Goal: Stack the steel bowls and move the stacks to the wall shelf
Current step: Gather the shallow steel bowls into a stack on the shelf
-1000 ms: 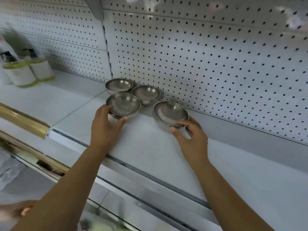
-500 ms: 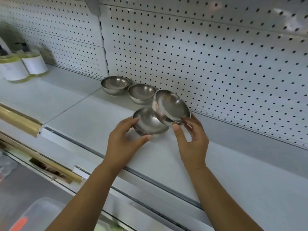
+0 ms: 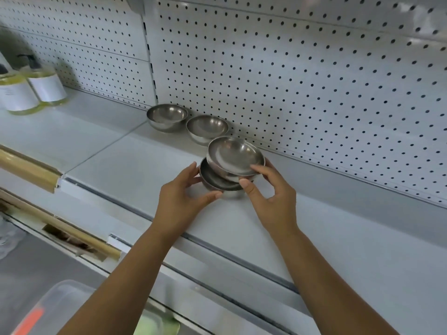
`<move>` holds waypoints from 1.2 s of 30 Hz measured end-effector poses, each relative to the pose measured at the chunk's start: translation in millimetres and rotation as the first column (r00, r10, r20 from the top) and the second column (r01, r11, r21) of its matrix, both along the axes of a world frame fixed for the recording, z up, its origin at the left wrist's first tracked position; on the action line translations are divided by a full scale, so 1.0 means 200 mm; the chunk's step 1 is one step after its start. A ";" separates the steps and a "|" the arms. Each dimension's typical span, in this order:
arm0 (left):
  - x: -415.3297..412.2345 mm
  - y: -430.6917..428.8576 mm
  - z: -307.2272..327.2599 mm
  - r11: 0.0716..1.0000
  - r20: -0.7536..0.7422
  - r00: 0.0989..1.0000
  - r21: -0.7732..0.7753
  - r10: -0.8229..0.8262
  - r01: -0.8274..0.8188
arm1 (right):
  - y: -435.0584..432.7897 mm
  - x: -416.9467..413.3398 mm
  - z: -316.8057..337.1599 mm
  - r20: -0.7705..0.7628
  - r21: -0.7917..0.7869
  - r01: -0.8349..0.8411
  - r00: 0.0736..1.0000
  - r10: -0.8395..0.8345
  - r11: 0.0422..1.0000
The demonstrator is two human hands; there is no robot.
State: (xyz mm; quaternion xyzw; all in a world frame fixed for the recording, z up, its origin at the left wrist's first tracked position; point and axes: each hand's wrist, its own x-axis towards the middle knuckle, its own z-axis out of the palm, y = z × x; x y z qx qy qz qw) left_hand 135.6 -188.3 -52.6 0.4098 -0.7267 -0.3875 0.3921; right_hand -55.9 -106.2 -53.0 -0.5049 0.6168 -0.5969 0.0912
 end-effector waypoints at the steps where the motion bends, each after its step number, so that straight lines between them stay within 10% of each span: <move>1: 0.00 0.00 0.01 1.000 0.013 1.000 -0.018 -0.011 0.011 | 0.00 0.00 0.00 0.000 0.009 -0.008 1.000 0.008 1.000; 26: -0.02 -0.15 0.08 0.984 -0.142 0.986 0.168 0.087 -0.062 | 0.01 0.00 0.03 0.094 0.211 -0.074 0.994 0.055 0.975; 36: -0.17 -0.58 0.14 0.986 0.127 0.985 0.111 0.114 -0.128 | -0.02 -0.04 0.01 0.296 0.097 0.049 0.952 -0.076 0.994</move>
